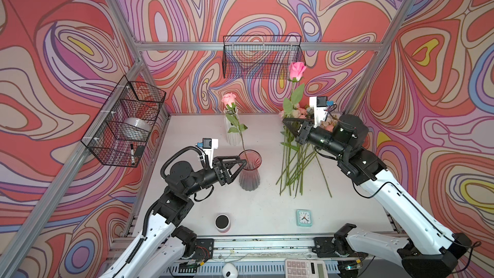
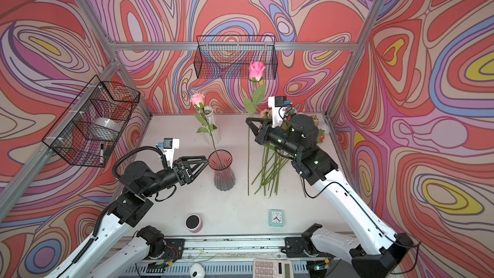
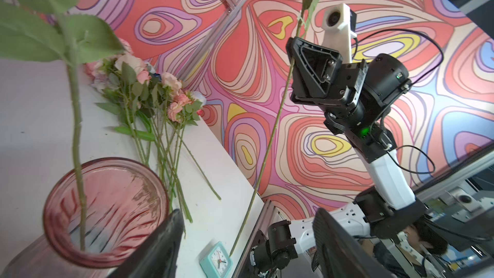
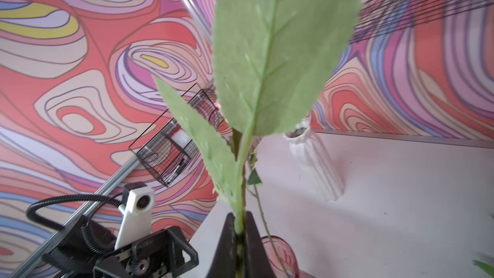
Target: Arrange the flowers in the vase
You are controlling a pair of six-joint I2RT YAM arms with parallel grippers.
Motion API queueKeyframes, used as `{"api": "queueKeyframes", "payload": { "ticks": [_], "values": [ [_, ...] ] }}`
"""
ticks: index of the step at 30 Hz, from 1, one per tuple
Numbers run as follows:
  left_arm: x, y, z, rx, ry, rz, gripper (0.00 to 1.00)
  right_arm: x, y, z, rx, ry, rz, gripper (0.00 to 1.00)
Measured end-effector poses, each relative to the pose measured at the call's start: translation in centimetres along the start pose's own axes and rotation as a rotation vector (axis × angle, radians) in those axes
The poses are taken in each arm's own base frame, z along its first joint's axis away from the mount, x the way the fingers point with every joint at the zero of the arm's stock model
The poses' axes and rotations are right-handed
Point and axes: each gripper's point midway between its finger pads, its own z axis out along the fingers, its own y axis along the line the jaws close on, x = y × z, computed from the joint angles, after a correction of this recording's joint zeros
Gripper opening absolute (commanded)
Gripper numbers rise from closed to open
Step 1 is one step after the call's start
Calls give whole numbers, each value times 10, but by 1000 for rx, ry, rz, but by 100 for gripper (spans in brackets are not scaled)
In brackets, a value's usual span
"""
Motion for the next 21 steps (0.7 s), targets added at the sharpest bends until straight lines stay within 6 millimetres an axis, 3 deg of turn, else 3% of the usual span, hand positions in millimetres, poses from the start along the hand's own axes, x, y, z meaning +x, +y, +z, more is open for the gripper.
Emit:
{"api": "queueKeyframes", "payload": {
  "ticks": [5, 9, 15, 21],
  "values": [
    [0, -16, 5, 98, 28, 1, 62, 30, 42, 30, -138, 77, 5, 0],
    [0, -27, 4, 150, 40, 11, 54, 54, 63, 49, -201, 132, 8, 0],
    [1, -32, 4, 177, 50, 18, 37, 79, 80, 70, -249, 187, 7, 0],
    [4, -26, 5, 151, 58, 21, 8, 81, 88, 72, -275, 190, 4, 0]
  ]
}}
